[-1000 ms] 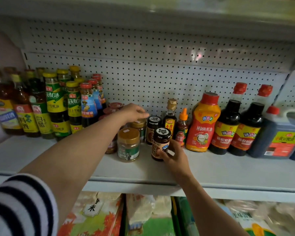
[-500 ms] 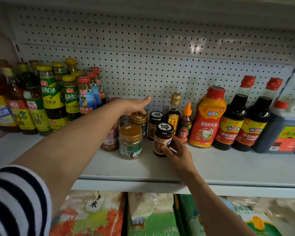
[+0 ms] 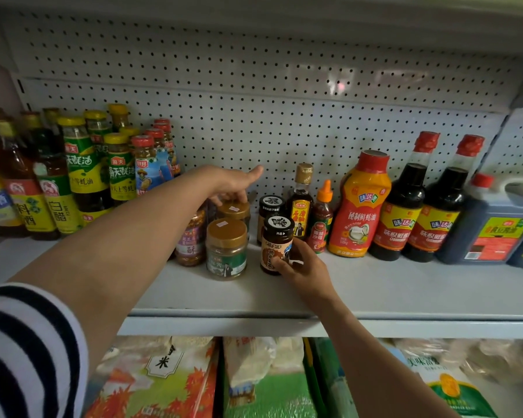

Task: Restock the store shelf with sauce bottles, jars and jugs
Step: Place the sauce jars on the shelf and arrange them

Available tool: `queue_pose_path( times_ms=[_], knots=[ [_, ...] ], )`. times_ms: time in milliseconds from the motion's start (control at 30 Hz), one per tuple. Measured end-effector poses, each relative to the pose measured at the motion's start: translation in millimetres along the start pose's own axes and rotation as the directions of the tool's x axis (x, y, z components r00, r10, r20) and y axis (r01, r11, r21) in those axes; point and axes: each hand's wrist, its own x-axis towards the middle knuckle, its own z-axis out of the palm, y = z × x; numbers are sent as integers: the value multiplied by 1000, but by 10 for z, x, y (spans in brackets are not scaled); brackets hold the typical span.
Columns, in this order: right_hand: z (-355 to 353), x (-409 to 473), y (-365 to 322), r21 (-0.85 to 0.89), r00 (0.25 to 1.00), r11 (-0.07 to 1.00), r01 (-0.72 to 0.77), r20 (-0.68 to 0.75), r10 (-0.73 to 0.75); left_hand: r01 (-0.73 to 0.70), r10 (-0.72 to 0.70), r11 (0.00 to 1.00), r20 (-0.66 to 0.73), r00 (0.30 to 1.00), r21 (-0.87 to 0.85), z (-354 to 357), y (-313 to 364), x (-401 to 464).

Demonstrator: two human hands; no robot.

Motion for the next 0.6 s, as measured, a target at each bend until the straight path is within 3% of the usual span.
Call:
queue_pose_path(
  times_ms=[200, 467, 600],
  knots=[
    [-5, 10, -35, -92, 999, 996, 1, -41, -5, -8, 8, 1000, 1, 1000, -3, -36, -39, 30],
    [-14, 25, 15, -57, 1000, 998, 20, 21, -19, -33, 33, 999, 38, 999, -7, -98, -131, 19],
    [-18, 23, 31, -40, 999, 999, 32, 13, -32, -43, 44, 994, -11, 999, 96, -81, -51, 34]
  ],
)
